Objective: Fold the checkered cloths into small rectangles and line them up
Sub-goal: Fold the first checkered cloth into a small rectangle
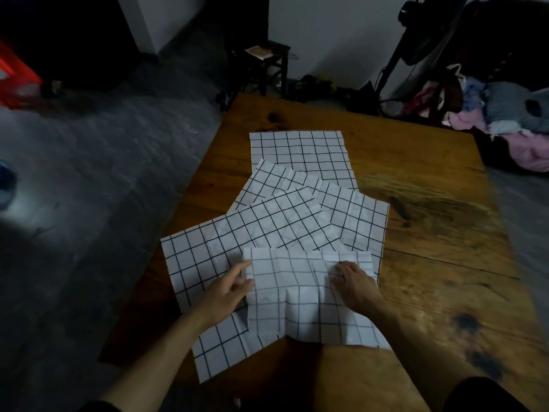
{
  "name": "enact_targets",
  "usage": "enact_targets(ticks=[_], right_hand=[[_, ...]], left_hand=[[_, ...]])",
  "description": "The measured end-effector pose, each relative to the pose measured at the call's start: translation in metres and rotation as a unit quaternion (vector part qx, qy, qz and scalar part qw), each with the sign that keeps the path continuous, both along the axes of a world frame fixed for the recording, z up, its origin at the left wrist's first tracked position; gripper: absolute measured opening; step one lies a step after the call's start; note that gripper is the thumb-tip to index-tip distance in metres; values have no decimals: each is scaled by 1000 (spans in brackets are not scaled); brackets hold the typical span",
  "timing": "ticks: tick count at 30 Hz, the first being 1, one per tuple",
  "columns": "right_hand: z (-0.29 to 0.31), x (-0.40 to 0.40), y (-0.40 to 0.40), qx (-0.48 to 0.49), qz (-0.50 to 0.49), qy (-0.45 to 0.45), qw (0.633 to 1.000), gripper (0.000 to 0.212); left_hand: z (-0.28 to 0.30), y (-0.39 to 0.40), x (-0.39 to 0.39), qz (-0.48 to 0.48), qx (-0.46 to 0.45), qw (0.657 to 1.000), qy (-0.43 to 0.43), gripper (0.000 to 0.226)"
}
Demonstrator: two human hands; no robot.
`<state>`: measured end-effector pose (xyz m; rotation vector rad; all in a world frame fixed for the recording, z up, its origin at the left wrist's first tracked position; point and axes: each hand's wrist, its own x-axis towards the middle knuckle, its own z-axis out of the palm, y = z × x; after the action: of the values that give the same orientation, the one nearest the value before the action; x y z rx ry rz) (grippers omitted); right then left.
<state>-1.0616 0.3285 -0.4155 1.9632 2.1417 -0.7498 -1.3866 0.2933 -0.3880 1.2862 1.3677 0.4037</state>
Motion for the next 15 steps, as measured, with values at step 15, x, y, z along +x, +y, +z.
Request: enact_targets(ticks=[15], right_hand=[[7,-12,-3,-4,40,-34,999,34]], left_hand=[[-9,-26,11,19,-53,989,-138,59]])
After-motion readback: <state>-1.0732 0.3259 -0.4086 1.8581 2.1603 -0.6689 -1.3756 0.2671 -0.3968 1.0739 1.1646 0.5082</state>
